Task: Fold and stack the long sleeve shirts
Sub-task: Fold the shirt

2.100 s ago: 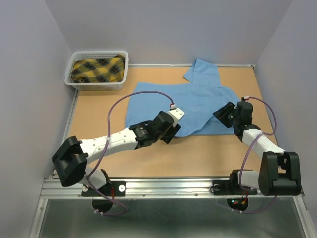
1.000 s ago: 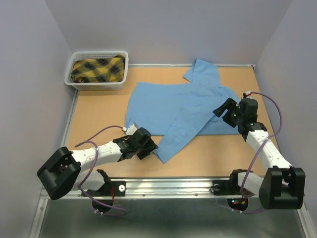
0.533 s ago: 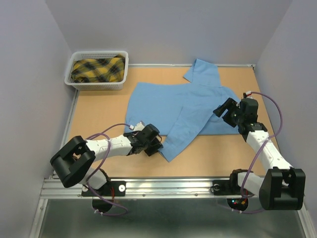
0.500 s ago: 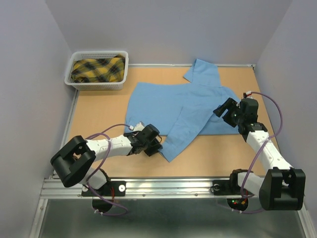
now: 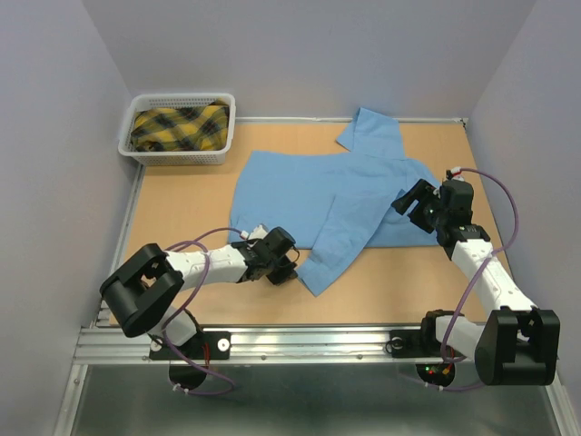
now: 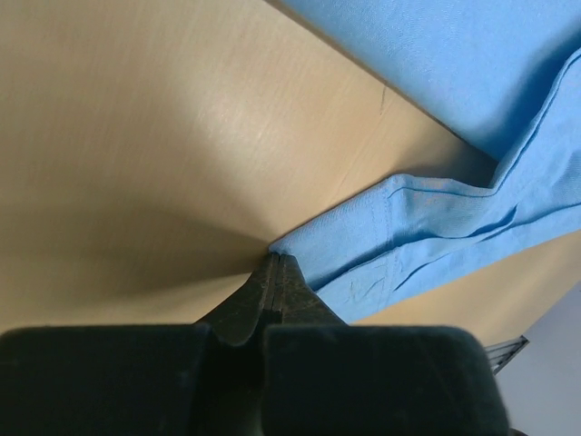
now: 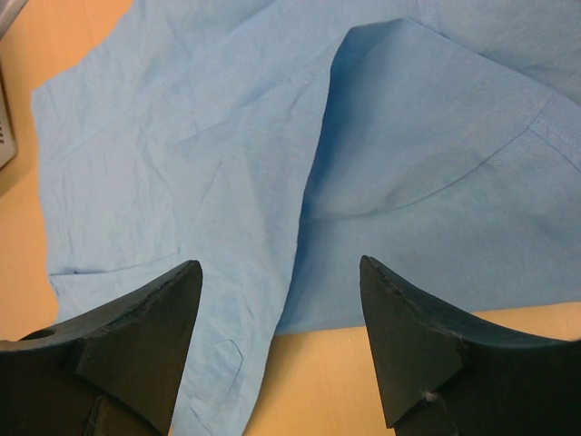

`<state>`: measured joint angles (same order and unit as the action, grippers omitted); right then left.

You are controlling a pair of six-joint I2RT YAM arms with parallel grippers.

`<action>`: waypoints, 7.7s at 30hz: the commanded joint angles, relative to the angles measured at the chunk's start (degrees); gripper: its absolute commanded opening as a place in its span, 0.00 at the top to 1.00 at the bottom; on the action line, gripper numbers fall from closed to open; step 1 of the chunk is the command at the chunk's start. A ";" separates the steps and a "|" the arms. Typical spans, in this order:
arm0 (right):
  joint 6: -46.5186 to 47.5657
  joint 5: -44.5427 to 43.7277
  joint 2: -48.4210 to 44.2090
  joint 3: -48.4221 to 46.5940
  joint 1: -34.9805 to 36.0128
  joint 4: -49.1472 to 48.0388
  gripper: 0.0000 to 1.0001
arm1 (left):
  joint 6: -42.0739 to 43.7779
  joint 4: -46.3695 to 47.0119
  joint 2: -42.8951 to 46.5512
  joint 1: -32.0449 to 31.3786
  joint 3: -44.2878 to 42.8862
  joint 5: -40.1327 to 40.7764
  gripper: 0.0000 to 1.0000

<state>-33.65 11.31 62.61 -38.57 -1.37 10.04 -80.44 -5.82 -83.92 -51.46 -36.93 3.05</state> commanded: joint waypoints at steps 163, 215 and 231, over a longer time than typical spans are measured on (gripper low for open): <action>-37.82 -16.93 1.81 1.04 35.73 -3.82 0.28 | 11.43 24.02 23.54 3.99 10.30 29.75 1.00; -18.82 -0.94 18.78 -1.60 -4.87 -16.46 0.47 | 65.07 34.04 3.66 13.67 -17.42 -0.77 1.00; -17.24 1.17 16.67 1.39 -4.87 -16.81 0.48 | 43.80 30.19 13.34 14.02 5.02 14.34 1.00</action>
<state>-52.21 11.49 81.30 -38.04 -5.93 -4.29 -31.20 25.28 -73.14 -37.74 -33.23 11.79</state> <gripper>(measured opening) 0.524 0.019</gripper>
